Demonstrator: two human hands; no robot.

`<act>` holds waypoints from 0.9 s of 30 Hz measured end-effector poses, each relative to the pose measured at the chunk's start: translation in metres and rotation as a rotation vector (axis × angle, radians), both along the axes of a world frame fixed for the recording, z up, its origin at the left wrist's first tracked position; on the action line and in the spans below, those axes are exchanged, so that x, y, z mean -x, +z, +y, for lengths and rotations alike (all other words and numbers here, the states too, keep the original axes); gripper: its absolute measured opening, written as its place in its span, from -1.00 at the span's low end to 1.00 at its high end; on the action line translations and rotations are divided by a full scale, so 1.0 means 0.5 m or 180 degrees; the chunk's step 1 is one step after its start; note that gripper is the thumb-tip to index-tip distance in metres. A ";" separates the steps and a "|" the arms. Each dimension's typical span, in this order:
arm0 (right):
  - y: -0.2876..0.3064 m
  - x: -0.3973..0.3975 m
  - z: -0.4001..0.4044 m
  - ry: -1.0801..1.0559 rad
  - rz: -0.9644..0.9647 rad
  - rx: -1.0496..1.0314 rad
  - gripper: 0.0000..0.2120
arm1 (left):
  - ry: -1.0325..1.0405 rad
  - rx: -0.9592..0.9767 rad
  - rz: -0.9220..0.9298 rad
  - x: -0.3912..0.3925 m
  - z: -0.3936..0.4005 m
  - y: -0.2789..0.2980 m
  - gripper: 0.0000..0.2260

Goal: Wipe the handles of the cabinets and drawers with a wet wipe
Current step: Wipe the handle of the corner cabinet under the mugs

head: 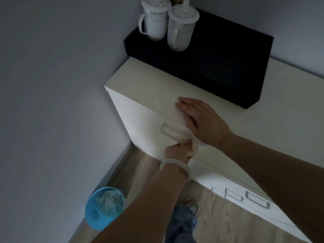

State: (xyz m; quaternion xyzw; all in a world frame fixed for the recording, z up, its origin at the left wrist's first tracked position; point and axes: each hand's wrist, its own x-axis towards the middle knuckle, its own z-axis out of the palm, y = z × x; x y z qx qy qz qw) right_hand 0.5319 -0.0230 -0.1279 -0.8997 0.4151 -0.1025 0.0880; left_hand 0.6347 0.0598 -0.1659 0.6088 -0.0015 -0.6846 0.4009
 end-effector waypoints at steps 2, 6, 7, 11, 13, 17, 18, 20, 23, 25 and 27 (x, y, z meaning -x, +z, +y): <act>0.001 0.000 0.001 -0.0002 -0.0014 -0.0020 -0.55 | 0.0023 -0.0089 0.0087 0.008 0.004 0.010 -0.88; 0.002 -0.001 0.002 -0.0009 -0.0036 -0.0048 -0.54 | 0.0460 -0.0039 0.0361 0.007 0.005 0.023 -0.77; 0.002 -0.001 0.002 -0.0012 -0.0046 -0.0057 -0.54 | 0.0485 0.0068 0.0400 0.006 0.007 0.023 -0.74; 0.006 -0.002 0.002 -0.0041 -0.0023 -0.0083 -0.53 | 0.0285 0.0151 0.0274 -0.008 0.007 0.018 -0.77; 0.006 -0.001 0.003 -0.0047 -0.0041 -0.0109 -0.53 | 0.0058 0.0196 0.0079 -0.019 0.005 0.015 -0.75; 0.006 0.000 0.003 -0.0062 -0.0066 -0.0136 -0.53 | -0.0363 0.0365 -0.0343 -0.045 0.003 0.014 -0.71; 0.006 0.000 0.003 -0.0058 -0.0077 -0.0136 -0.53 | -0.0418 0.0392 -0.0510 -0.057 0.002 0.012 -0.75; 0.007 0.001 0.004 -0.0049 -0.0117 -0.0150 -0.52 | -0.0432 0.0478 -0.0761 -0.088 -0.003 0.005 -0.83; 0.006 0.000 0.004 -0.0065 -0.0127 -0.0156 -0.51 | -0.0180 0.0562 -0.0749 -0.123 -0.009 -0.010 -0.86; 0.006 -0.001 0.004 -0.0079 -0.0101 -0.0125 -0.52 | -0.0097 0.0474 -0.0726 -0.106 -0.003 -0.009 -0.87; 0.006 -0.002 0.003 -0.0074 -0.0083 -0.0106 -0.52 | -0.0269 0.0352 -0.0649 -0.056 0.009 -0.003 -0.84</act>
